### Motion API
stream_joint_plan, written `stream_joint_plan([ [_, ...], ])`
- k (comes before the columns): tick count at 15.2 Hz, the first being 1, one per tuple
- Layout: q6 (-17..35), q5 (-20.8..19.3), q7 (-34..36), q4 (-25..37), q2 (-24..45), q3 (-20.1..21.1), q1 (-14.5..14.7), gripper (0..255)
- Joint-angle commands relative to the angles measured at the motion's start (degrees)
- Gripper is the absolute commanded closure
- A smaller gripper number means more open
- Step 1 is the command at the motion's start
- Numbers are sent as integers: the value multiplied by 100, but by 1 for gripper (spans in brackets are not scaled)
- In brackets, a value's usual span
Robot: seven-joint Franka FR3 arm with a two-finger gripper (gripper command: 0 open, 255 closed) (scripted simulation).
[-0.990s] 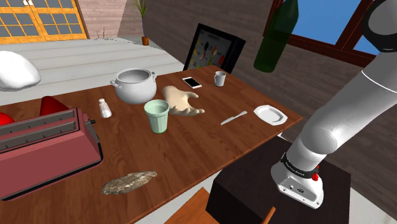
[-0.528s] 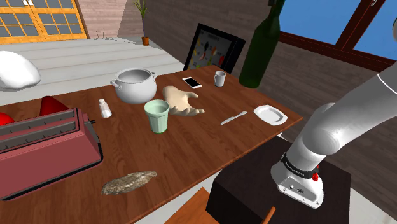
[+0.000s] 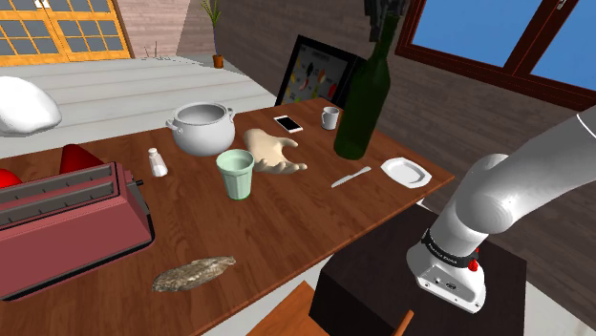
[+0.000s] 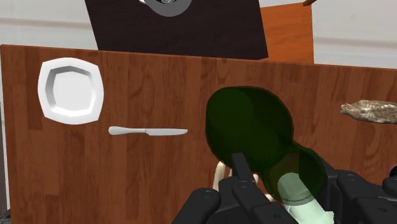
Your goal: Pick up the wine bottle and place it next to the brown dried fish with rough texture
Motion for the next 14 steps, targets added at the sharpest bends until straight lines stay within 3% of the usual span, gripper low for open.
stream_joint_plan([
  [1,238,97,258,-173,41,197,51,255],
  [14,1789,455,1777,-944,667,1473,421,255],
])
